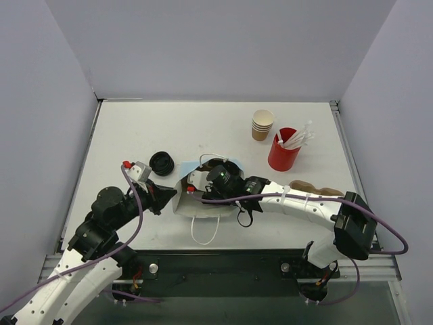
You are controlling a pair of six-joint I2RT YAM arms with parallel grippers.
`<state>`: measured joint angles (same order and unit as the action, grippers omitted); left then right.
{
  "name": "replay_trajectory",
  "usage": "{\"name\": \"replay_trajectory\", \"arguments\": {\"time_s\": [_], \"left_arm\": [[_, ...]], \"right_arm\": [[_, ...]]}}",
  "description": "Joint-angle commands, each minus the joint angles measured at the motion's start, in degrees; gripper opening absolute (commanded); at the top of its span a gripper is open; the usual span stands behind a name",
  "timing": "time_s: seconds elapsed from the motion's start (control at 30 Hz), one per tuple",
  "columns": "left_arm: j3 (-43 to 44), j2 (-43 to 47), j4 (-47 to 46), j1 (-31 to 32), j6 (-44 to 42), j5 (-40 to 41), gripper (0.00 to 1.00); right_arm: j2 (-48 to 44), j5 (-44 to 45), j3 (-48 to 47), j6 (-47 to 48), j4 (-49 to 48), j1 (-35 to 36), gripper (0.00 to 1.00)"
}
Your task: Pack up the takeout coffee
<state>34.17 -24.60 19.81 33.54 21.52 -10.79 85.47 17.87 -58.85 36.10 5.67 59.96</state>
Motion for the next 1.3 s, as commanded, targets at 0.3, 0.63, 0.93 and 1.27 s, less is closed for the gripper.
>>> {"name": "replay_trajectory", "arguments": {"time_s": [0.3,0.63,0.93,1.27], "left_arm": [[6.3,-3.6,3.5,-0.2,-2.0,1.6,0.0],[8.5,-5.7,5.1,-0.2,-2.4,2.0,0.0],[11.4,-9.1,7.5,-0.2,-2.4,2.8,0.0],[14.7,-12.0,10.8,-0.2,-4.0,4.7,0.0]], "right_arm": [[-5.0,-4.9,-5.5,-2.3,8.3,-1.3,0.9],[-5.8,-11.4,-7.9,-3.6,14.2,-1.3,0.87],[-6.2,-16.3,-9.4,-4.5,17.0,-1.4,0.83],[-6.2,-15.7,-11.2,-5.7,17.4,-1.3,0.84]]}}
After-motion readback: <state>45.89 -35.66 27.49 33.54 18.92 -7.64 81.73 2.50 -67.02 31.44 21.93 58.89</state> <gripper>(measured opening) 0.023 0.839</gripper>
